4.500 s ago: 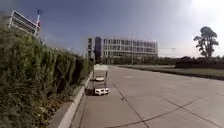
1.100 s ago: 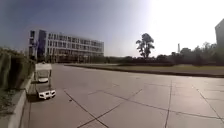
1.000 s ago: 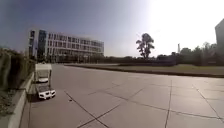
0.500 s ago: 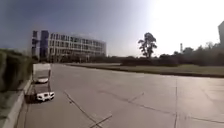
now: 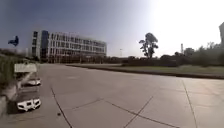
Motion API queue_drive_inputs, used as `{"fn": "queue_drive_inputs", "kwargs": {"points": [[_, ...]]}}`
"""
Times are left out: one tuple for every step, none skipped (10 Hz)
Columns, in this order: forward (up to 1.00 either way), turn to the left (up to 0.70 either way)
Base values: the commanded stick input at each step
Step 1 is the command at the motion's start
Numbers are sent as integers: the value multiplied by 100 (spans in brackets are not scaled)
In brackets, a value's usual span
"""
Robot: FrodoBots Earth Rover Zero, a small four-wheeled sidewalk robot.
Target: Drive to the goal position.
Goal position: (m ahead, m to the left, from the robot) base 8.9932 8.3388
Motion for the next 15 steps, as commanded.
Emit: {"fn": "queue_drive_inputs", "kwargs": {"points": [[70, 26], [70, 35], [70, 35], [70, 35], [70, 35], [70, 35], [70, 35], [70, 25], [70, 0], [70, 0], [70, 0], [70, 0], [70, 0], [70, 0], [70, 0]]}}
